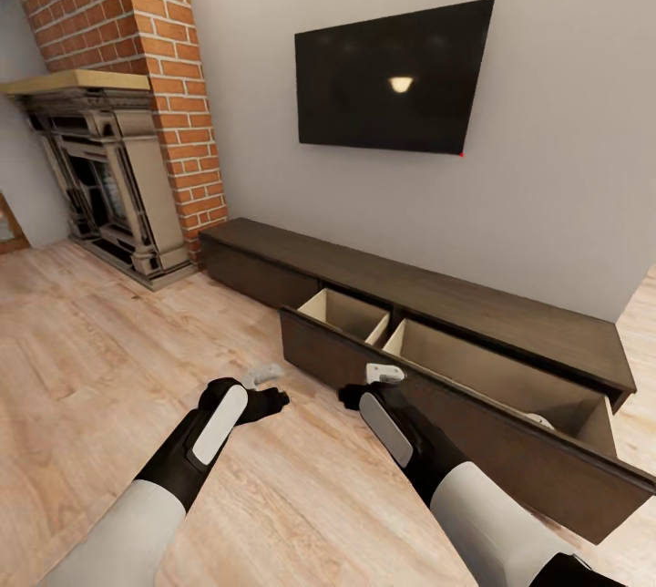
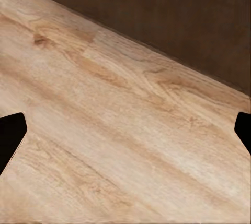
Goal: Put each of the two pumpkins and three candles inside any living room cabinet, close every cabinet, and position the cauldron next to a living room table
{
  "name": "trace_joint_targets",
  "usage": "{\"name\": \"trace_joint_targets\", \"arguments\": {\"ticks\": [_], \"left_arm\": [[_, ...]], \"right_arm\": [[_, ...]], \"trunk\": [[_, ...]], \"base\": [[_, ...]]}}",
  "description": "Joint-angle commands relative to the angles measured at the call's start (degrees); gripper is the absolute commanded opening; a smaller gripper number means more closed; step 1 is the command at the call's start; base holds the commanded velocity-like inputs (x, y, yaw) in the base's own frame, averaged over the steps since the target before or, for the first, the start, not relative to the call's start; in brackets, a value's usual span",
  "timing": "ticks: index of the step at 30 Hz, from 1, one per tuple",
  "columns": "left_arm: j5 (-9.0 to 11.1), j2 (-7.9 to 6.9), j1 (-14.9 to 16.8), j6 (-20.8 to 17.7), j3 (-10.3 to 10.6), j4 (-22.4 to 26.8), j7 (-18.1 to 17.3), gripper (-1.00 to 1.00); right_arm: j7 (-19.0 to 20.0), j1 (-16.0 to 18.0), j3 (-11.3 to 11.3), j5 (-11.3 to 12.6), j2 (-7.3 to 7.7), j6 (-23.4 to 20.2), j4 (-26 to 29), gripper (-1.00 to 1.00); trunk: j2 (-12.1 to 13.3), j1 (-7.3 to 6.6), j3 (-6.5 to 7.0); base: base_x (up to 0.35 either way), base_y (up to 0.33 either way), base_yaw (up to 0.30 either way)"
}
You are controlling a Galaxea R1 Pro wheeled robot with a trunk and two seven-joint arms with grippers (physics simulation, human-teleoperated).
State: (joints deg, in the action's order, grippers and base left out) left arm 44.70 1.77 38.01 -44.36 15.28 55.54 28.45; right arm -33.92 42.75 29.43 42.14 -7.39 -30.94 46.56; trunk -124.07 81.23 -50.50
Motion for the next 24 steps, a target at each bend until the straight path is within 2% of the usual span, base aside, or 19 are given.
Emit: {"name": "trace_joint_targets", "arguments": {"ticks": [1,5,16,24], "left_arm": [[0.62,-0.01,0.05,-0.03,0.1,0.03,0.56,1.0],[0.63,-0.02,0.05,-0.03,0.1,-0.12,0.55,1.0],[0.62,-0.16,0.05,-0.03,0.03,-0.33,0.55,1.0],[0.64,-0.19,0.05,-0.03,0.03,-0.34,0.55,1.0]], "right_arm": [[-0.53,0.05,0.17,0.48,0.04,-0.09,0.16,1.0],[-0.53,0.05,0.19,0.48,0.07,0.5,0.29,1.0],[-0.38,0.05,0.28,0.46,0.04,1.05,0.36,1.0],[-0.42,0.05,0.3,0.4,0.02,1.06,0.3,1.0]], "trunk": [[-0.03,-0.04,-0.13],[-0.03,-0.04,-0.31],[-0.03,-0.04,-0.35],[-0.03,-0.04,-0.35]], "base": [[-0.259,0.183,0.193],[-0.259,0.189,0.139],[-0.241,0.205,0.009],[-0.056,0.266,0.0]]}}
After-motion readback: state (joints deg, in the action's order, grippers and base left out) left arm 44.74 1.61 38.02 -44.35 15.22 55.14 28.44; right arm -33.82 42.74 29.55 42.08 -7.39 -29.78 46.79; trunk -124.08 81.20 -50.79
